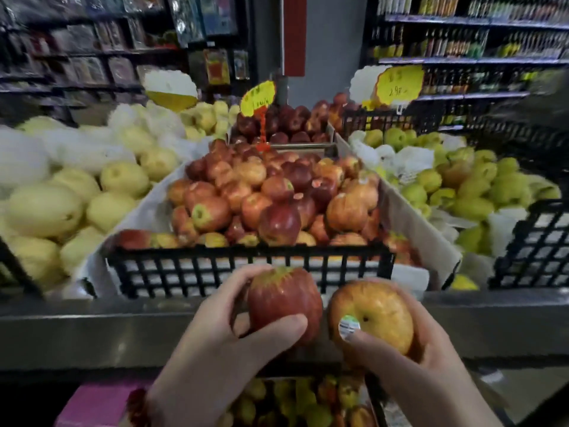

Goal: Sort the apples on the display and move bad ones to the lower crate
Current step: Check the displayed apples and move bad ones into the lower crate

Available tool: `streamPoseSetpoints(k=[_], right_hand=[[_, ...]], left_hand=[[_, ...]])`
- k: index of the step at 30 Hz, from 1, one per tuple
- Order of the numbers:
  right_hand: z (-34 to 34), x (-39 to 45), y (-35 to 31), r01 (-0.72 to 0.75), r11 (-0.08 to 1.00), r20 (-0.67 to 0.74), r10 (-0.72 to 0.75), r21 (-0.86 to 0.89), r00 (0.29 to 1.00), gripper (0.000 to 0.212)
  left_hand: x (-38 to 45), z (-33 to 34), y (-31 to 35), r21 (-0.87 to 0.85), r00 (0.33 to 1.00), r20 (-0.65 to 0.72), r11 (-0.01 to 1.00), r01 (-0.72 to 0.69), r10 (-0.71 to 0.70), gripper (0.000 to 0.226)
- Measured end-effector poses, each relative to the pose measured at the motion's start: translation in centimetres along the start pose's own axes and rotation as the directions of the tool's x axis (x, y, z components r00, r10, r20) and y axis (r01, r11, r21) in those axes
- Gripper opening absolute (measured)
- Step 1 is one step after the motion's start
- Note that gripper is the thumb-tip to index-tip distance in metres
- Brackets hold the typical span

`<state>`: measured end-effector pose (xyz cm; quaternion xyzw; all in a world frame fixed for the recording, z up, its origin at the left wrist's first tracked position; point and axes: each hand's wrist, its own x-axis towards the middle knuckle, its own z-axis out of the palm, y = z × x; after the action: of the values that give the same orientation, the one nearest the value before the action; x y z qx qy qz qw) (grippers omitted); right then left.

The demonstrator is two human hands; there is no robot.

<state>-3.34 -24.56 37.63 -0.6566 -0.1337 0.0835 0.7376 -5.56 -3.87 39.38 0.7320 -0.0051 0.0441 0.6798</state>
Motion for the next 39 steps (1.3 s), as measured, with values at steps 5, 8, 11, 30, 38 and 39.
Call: streamPoseSetpoints(k=[5, 8, 11, 30, 38, 39], right_hand=[[0.5, 3.1, -6.6, -0.013, 1.000, -0.079, 0.012, -0.015, 0.997, 0.063], [0.6, 5.4, -10.0, -0.087, 0.996, -0.169, 0.088, 0.014, 0.982, 0.060], [0.7, 7.9, -12.2, -0.146, 0.989, -0.247, 0.133, -0.032, 0.960, 0.067], [3.4, 15.6, -5.1, -0.266, 0.384, -0.222, 0.155, -0.884, 0.963, 0.070], [5.2, 14.4, -8.7, -0.006, 0.585, -0.168, -0.222, -0.811, 0.960, 0.028], [5.6, 14.1, -9.5, 0.022, 0.667, -0.187, -0.241, -0.744, 0.952, 0.023]], left_hand=[[3.6, 0.2, 7.2, 0.042, 0.998, -0.048, 0.998, 0.044, -0.042, 0.041], [6.0, -0.5, 10.4, 0.130, 0.993, -0.099, 0.989, 0.073, -0.060, 0.034], [8.6, -1.7, 12.5, 0.245, 0.989, -0.121, 0.962, 0.117, -0.089, 0.039], [14.1, -7.2, 4.9, 0.799, 0.981, -0.042, 0.582, 0.148, -0.191, 0.055], [13.0, -5.6, 9.1, 0.653, 0.989, -0.145, 0.751, 0.094, 0.003, 0.025], [12.6, -5.2, 9.9, 0.614, 0.987, -0.163, 0.784, 0.095, 0.008, 0.018]])
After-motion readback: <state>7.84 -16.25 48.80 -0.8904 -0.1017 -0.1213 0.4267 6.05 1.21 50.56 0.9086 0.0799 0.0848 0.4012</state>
